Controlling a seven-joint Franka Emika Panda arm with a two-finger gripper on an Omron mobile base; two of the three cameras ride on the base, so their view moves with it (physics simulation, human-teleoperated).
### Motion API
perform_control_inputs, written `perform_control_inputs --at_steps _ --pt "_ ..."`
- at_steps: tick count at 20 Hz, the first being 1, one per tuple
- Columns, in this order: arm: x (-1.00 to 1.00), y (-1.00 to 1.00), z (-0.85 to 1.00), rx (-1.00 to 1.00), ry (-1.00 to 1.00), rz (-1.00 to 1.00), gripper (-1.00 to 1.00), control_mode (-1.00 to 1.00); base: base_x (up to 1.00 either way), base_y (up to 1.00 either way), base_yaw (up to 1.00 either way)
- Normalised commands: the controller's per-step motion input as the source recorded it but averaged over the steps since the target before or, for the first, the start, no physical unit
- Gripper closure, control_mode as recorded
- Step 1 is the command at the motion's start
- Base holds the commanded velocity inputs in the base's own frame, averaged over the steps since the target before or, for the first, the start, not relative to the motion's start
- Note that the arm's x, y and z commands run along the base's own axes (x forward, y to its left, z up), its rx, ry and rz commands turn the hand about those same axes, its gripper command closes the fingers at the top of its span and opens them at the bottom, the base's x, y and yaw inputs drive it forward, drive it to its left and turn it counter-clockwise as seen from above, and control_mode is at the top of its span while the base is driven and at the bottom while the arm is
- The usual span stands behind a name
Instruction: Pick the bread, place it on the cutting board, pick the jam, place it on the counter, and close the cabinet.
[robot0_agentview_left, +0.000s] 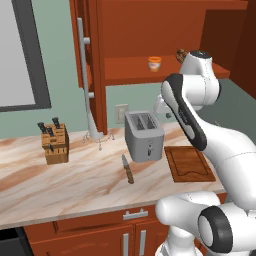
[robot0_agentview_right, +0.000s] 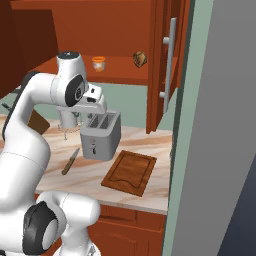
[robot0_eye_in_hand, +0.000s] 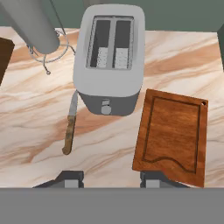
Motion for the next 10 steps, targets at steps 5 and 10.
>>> perform_control_inputs --at_steps 5,10 --pt "0.0 0.0 0.18 0.0 -0.02 0.0 -1.0 -1.0 0.0 0.0 0.0" --pt "-0.01 0.0 0.29 0.0 -0.1 0.0 -1.0 -1.0 0.0 0.0 0.0"
